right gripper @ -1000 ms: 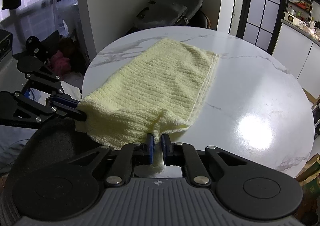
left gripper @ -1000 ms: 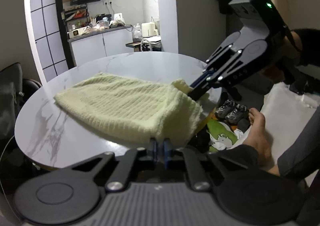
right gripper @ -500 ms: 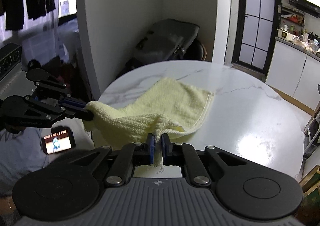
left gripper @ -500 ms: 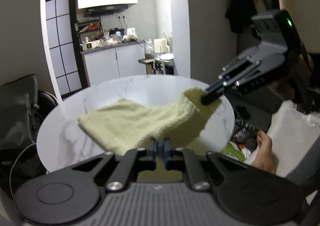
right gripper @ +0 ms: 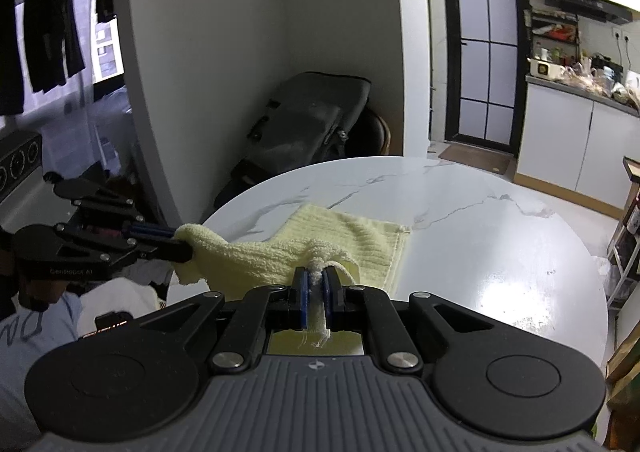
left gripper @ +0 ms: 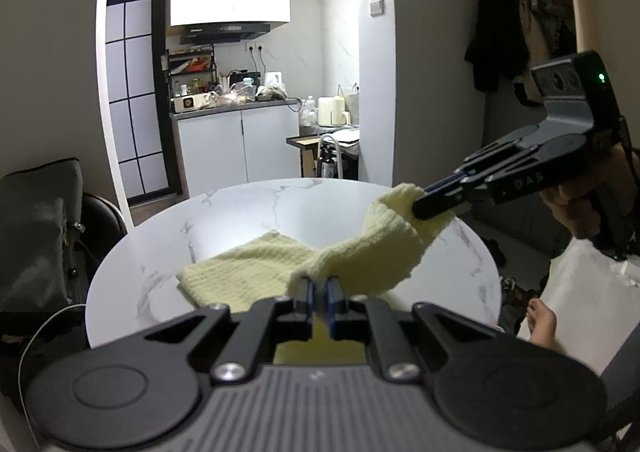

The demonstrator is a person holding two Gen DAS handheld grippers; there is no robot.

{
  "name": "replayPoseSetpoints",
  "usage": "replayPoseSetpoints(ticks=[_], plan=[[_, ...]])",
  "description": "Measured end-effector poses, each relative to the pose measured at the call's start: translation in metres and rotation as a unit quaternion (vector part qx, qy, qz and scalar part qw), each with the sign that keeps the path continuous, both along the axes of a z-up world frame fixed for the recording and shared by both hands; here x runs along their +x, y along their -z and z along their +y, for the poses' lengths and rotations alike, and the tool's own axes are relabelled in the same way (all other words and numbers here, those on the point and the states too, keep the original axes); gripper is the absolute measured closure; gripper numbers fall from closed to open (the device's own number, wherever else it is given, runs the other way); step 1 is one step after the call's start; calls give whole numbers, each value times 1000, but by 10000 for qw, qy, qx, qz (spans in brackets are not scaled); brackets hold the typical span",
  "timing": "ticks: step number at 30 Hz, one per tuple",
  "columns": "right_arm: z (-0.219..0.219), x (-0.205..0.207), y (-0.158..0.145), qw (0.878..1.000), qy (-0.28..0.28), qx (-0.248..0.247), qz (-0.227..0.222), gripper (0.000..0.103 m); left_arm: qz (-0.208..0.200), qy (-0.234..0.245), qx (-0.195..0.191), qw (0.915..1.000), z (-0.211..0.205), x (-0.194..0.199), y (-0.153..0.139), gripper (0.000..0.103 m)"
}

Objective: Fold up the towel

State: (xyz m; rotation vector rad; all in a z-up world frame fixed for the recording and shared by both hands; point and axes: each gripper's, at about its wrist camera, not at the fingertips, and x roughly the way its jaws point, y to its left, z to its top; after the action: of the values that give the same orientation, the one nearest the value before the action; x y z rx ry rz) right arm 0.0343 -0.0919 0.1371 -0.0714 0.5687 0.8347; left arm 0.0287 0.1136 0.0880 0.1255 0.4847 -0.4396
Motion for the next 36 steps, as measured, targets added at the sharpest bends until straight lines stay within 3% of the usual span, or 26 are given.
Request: replayPoseSetpoints(ticks=[20,36], plan=[[39,60,13,9997,193,40,163,94,465,44,-114,9988,34,66,6,96],[53,93,34,9984,343,-61,437,94,737,-22,-105,9972,44,90,20,95]])
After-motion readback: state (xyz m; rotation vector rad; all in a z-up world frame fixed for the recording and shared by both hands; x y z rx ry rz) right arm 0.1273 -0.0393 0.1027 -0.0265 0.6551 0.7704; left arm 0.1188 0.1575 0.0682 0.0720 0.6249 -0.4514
